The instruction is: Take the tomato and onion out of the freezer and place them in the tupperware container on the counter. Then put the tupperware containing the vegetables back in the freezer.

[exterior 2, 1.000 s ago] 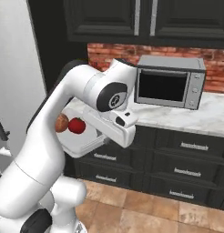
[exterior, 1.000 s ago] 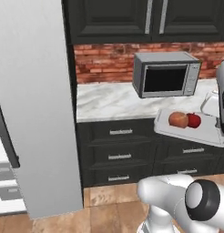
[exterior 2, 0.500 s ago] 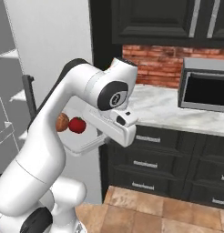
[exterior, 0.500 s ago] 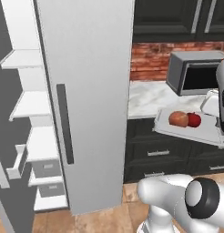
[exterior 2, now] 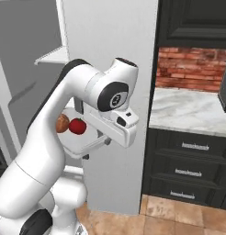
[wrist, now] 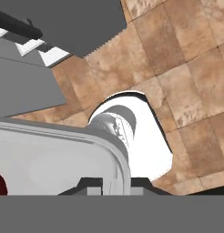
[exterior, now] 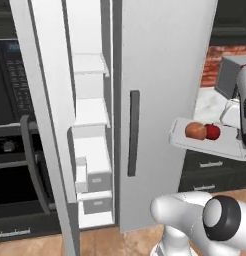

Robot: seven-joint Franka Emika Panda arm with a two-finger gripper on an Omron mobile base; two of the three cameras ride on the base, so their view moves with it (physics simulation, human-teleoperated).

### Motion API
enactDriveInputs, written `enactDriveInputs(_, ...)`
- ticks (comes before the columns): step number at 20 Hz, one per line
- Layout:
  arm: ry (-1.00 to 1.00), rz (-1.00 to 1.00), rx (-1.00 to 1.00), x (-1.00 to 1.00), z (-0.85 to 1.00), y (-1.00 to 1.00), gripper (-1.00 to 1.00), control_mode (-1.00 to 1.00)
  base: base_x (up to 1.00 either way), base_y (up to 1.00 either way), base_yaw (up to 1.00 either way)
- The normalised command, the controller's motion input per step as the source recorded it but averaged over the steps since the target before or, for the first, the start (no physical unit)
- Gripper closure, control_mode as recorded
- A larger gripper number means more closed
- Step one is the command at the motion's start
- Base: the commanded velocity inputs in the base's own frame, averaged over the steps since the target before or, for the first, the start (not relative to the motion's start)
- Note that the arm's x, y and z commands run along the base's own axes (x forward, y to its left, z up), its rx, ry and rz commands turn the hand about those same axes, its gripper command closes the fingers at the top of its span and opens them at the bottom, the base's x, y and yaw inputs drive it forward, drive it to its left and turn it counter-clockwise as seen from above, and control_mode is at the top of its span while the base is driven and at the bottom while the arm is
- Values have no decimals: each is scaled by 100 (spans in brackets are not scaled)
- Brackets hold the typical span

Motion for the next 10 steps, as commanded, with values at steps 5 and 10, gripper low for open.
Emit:
enactDriveInputs(5,0,0,0,0,0,0,100,100,65,62,-9)
enactDriveInputs(10,0,0,0,0,0,0,100,100,79,27,-8)
